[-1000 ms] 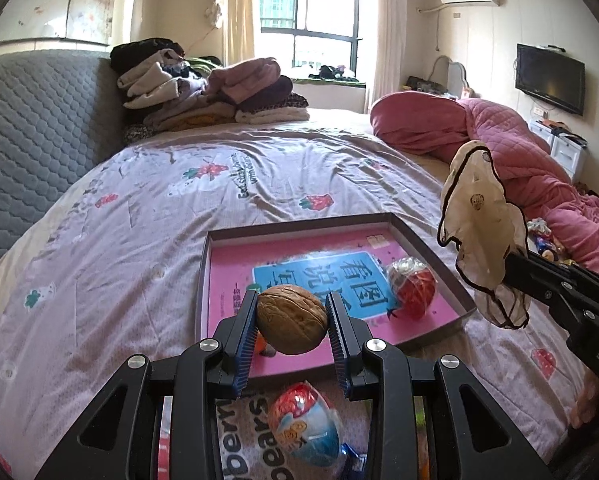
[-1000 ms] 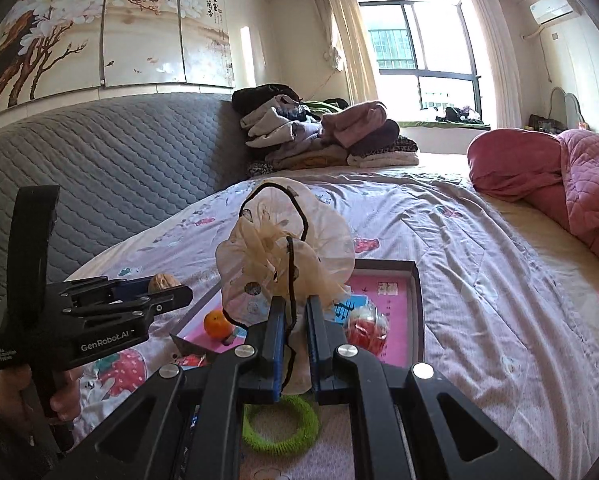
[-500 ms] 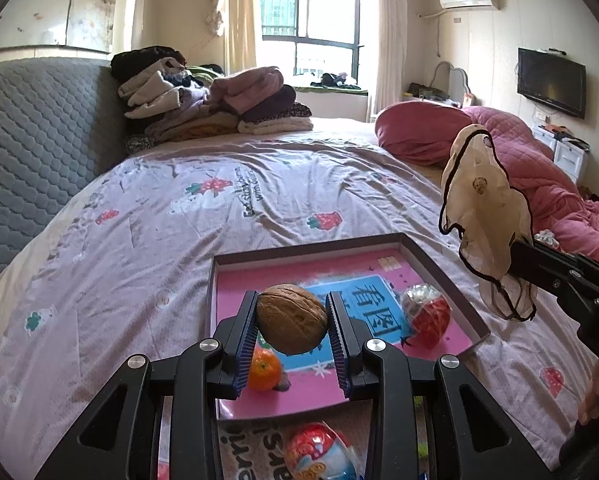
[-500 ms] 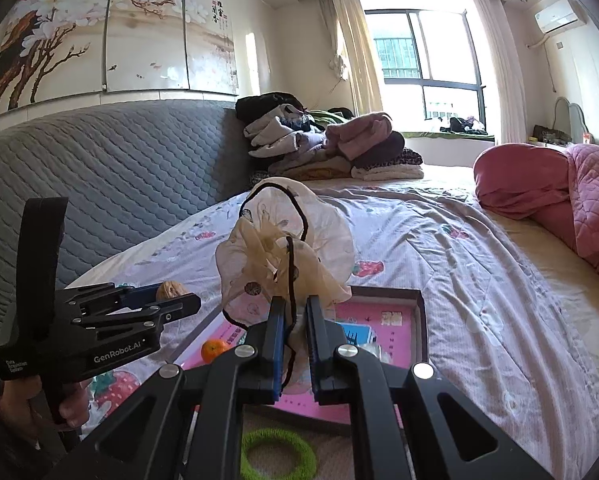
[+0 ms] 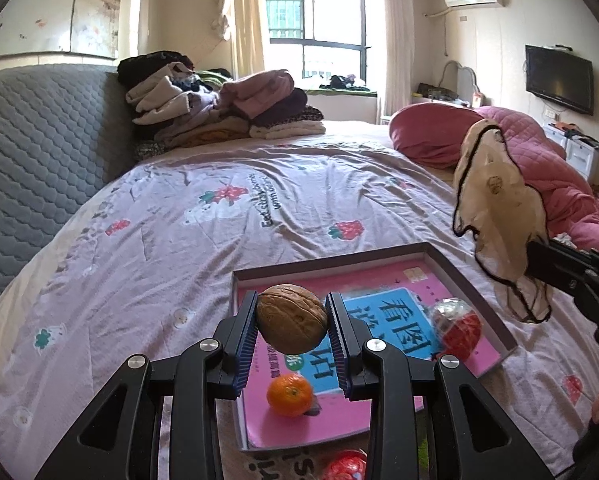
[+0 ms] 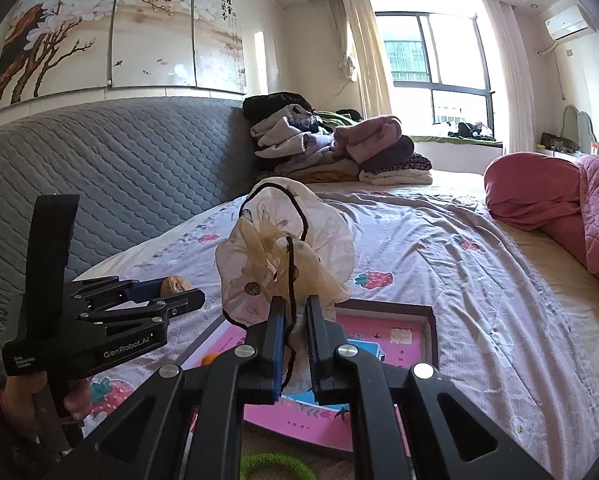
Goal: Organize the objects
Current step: 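Hold the walnut above the tray while the right tool holds the pouch above it, then lower and release the walnut into the tray while the right tool releases the lace pouch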
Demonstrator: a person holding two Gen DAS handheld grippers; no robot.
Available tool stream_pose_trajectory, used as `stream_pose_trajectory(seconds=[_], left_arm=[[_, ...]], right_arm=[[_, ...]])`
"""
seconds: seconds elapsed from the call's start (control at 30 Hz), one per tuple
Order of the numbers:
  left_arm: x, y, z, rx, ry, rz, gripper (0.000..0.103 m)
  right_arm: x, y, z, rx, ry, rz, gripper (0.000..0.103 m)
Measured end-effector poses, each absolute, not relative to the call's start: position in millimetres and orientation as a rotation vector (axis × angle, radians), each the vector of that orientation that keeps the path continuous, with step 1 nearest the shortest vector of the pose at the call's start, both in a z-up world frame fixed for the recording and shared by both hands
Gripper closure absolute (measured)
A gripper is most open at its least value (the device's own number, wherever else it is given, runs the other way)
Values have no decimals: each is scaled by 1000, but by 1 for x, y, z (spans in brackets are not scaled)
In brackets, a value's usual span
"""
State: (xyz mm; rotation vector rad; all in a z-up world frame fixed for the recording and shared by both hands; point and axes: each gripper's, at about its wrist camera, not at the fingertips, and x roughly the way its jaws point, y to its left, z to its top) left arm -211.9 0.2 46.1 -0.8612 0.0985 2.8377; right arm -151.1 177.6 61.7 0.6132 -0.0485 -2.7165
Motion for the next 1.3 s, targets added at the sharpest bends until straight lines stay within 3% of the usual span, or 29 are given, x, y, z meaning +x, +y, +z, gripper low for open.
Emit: stream_pose_trajectory(seconds=[0.47, 1.3], left_arm=[[-242, -8, 34, -882, 94, 2850, 69], [-300, 6, -38, -1115, 116, 2736, 69]], right_arm=[[-174, 174, 55, 636, -24, -2716, 93], [-209, 161, -21, 1005, 90, -2634, 92]])
